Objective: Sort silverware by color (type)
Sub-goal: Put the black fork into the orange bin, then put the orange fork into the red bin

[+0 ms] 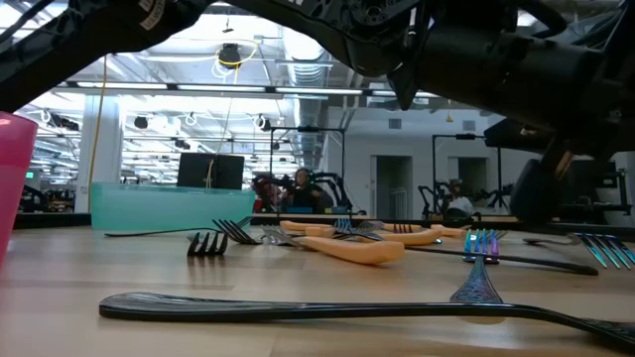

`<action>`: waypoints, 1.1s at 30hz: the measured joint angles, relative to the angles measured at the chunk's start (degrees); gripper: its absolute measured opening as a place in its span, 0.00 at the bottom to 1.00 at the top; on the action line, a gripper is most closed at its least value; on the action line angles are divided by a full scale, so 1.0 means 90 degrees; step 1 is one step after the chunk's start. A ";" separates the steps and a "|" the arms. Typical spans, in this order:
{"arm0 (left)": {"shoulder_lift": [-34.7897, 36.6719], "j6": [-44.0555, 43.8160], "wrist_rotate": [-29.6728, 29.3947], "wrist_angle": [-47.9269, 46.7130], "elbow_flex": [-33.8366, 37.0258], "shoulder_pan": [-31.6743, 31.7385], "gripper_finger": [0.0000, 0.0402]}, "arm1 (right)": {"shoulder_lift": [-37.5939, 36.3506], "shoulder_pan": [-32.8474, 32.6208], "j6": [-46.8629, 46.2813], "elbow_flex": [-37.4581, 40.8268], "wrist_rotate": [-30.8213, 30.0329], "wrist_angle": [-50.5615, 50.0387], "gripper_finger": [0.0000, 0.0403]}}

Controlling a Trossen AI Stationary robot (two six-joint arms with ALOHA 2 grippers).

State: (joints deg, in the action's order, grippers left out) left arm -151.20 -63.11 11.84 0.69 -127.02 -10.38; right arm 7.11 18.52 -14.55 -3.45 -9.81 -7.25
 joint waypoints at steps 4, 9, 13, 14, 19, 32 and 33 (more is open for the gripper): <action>0.0000 -0.0029 0.0003 0.0000 0.0000 -0.0041 0.01 | 0.0000 0.0000 0.0000 0.0001 -0.0009 0.0000 0.38; 0.0002 -0.0075 0.0048 -0.0005 0.0000 -0.0070 0.06 | 0.0000 0.0000 0.0000 -0.0002 -0.0022 0.0002 0.38; 0.0002 -0.0138 0.0050 -0.0008 0.0000 -0.0080 0.10 | 0.0000 0.0000 0.0000 0.0001 -0.0029 0.0002 0.38; 0.0002 -0.0156 0.0051 -0.0010 0.0000 -0.0080 0.10 | 0.0000 0.0000 0.0000 -0.0002 -0.0031 0.0002 0.38; 0.0004 -0.0158 -0.0017 0.0030 0.0000 -0.0062 0.11 | 0.0000 0.0000 -0.0002 0.0001 -0.0038 0.0002 0.38; 0.0015 0.0194 0.0141 0.0688 0.0001 0.0098 0.11 | 0.0000 0.0000 -0.0002 0.0001 -0.0046 0.0002 0.38; 0.0015 0.0241 0.0273 0.0869 0.0002 0.0138 0.11 | 0.0000 0.0000 -0.0002 0.0000 -0.0046 0.0002 0.38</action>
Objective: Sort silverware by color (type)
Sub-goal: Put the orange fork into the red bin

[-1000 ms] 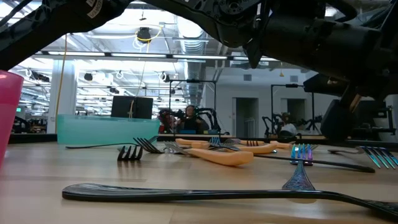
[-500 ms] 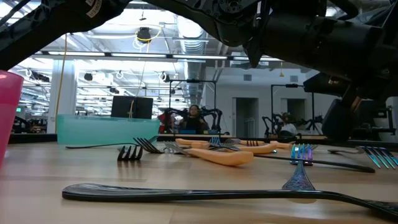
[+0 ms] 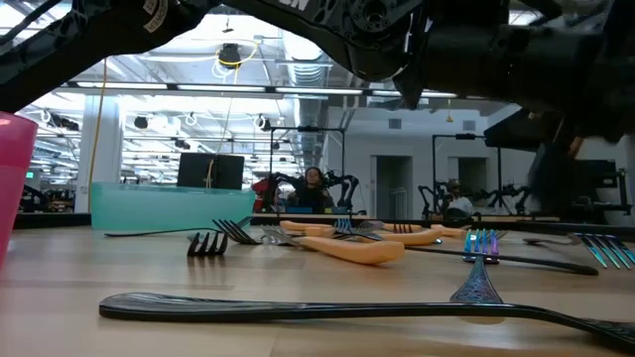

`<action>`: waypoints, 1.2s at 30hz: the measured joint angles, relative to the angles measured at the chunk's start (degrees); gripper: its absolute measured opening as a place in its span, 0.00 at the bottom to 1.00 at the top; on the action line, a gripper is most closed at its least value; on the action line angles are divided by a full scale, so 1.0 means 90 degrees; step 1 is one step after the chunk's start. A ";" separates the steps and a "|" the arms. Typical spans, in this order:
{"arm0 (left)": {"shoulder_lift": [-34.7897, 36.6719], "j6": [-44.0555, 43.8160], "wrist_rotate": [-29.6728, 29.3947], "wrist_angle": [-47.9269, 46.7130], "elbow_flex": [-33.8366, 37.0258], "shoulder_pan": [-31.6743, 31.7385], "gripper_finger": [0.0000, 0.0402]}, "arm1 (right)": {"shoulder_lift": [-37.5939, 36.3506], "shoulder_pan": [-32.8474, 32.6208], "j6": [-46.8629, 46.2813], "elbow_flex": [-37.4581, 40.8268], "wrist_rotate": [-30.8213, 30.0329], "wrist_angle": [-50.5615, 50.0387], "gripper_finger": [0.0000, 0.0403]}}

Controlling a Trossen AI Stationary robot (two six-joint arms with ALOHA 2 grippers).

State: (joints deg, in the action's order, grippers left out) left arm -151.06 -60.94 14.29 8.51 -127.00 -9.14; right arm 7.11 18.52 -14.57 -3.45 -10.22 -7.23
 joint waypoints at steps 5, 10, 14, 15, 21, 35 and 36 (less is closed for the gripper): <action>0.0005 0.0204 0.1082 0.1196 0.0000 0.0285 0.11 | 0.0000 0.0000 0.0002 -0.0002 -0.0007 0.0001 0.38; 0.0005 0.0260 0.2607 0.2827 0.0000 0.0559 0.11 | 0.0000 0.0000 0.0002 0.0001 -0.0012 0.0001 0.38; 0.0005 -0.0517 0.3593 0.4425 0.0000 0.0740 0.11 | 0.0000 0.0000 0.0002 0.0001 -0.0015 0.0001 0.38; 0.0005 -0.0769 0.3740 0.4733 0.0000 0.0794 0.11 | 0.0000 0.0000 0.0005 0.0001 -0.0017 0.0001 0.38; 0.0017 -0.1122 0.4440 0.5639 0.0000 0.1153 0.07 | 0.0000 0.0000 0.0005 0.0001 -0.0019 0.0001 0.38; 0.0893 0.2411 0.4321 0.1335 -0.0001 0.1973 0.00 | 0.0000 0.0000 -0.0041 0.0001 -0.0046 0.0001 0.38; 0.0995 0.3032 0.4155 0.0567 0.0000 0.1997 0.00 | 0.0000 0.0000 -0.0041 0.0000 -0.0046 0.0001 0.38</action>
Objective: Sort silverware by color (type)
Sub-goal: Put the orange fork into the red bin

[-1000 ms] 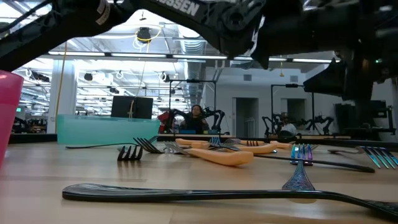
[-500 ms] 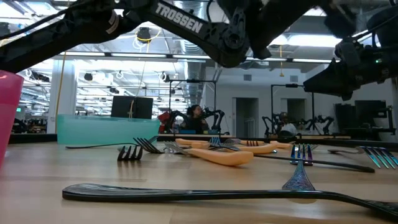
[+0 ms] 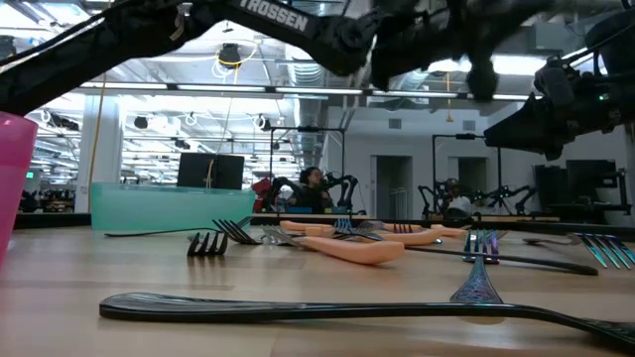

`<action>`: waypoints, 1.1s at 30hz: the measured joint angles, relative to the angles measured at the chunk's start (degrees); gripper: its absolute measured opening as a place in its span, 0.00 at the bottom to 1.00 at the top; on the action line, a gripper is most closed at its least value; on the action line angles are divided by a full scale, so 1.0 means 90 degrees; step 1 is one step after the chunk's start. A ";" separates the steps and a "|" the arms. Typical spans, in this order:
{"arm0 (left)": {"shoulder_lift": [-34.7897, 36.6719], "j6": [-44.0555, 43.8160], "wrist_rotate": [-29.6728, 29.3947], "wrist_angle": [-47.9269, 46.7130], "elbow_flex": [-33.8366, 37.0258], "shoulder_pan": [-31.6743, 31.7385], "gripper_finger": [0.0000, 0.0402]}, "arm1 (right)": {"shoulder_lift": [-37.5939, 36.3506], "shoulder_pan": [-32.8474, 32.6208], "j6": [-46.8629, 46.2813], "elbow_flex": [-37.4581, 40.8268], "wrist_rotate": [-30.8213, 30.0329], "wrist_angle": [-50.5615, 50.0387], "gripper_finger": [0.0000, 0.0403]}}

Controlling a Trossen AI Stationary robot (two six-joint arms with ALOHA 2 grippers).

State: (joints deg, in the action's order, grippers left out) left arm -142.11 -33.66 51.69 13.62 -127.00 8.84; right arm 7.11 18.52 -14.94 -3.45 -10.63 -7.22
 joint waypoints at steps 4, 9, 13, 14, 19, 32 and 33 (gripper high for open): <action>0.0557 0.2600 -0.1682 -0.3296 0.0000 0.0016 0.00 | 0.0000 0.0000 -0.0001 -0.0001 0.0000 0.0000 0.38; 0.1073 0.4294 -0.3532 -0.6389 -0.0007 -0.0146 0.00 | 0.0003 0.0000 0.0002 0.0001 0.0000 0.0000 0.38; 0.1173 0.4720 -0.3753 -0.7714 -0.0002 -0.0385 0.00 | 0.0010 0.0000 0.0027 0.0000 0.0000 0.0000 0.38; 0.1197 0.4697 -0.3994 -0.7920 0.0000 -0.0447 0.00 | 0.0010 0.0000 0.0029 -0.0002 0.0000 0.0000 0.38; 0.1414 0.4614 -0.5491 -0.8766 0.0005 -0.0766 0.00 | 0.0010 0.0000 0.0067 0.0001 0.0002 0.0000 0.38; 0.4836 0.3266 -0.8033 -0.9336 0.0686 -0.1234 0.00 | 0.0044 0.0000 0.0216 0.0001 0.0002 0.0002 0.38; 0.5205 0.3032 -0.8262 -0.9348 0.0890 -0.1288 0.00 | 0.0044 0.0000 0.0216 0.0001 0.0002 0.0002 0.38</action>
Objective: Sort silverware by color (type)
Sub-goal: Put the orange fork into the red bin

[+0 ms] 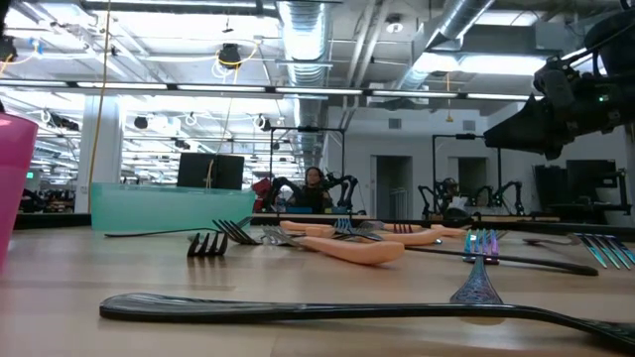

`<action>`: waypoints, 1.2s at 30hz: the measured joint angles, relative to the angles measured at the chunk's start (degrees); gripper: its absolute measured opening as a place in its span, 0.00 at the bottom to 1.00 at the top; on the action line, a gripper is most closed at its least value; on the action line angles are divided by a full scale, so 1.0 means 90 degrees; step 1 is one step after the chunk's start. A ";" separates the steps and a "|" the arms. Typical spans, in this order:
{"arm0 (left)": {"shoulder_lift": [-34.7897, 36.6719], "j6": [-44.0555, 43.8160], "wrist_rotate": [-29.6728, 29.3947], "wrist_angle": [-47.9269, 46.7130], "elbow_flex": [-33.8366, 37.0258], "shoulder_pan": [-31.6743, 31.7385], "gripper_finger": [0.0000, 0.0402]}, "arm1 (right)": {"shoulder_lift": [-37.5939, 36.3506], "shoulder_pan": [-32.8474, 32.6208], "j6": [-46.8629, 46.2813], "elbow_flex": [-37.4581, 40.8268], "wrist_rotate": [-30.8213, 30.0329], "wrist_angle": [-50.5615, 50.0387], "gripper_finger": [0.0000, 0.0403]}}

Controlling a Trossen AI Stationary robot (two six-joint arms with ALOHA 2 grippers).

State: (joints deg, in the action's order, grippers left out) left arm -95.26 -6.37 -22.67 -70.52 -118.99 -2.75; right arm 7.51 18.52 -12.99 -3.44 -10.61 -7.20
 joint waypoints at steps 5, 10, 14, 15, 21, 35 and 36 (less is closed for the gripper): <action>0.1723 -0.1013 -0.1015 0.0226 0.1680 -0.0431 0.00 | 0.0000 0.0000 0.0002 0.0000 0.0000 0.0000 0.38; 0.3171 -0.1658 -0.1749 0.1508 0.4180 -0.0787 0.00 | 0.0000 0.0000 0.0000 -0.0001 -0.0001 0.0002 0.38; 0.3880 -0.1340 -0.1721 0.3493 0.6085 -0.0873 0.00 | 0.0000 0.0000 0.0000 0.0000 -0.0002 0.0002 0.38; 0.3994 -0.1268 -0.1714 0.3968 0.6517 -0.0871 0.00 | 0.0000 0.0000 -0.0002 0.0000 -0.0014 0.0004 0.38; 0.4066 -0.0658 -0.1836 0.6946 0.8516 -0.0615 0.00 | 0.0000 0.0000 -0.0002 0.0000 -0.0325 0.0032 0.38; 0.1475 0.1360 0.0216 0.9663 0.8792 -0.0013 0.26 | 0.0000 0.0000 -0.0003 0.0000 -0.0436 0.0037 0.38; 0.1268 0.1556 0.0392 0.9648 0.8667 -0.0014 0.28 | 0.0000 0.0000 -0.0002 0.0000 -0.0444 0.0039 0.38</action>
State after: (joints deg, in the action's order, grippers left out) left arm -83.85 7.63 -19.14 16.31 -40.98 -2.87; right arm 7.51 18.52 -13.02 -3.44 -14.61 -6.85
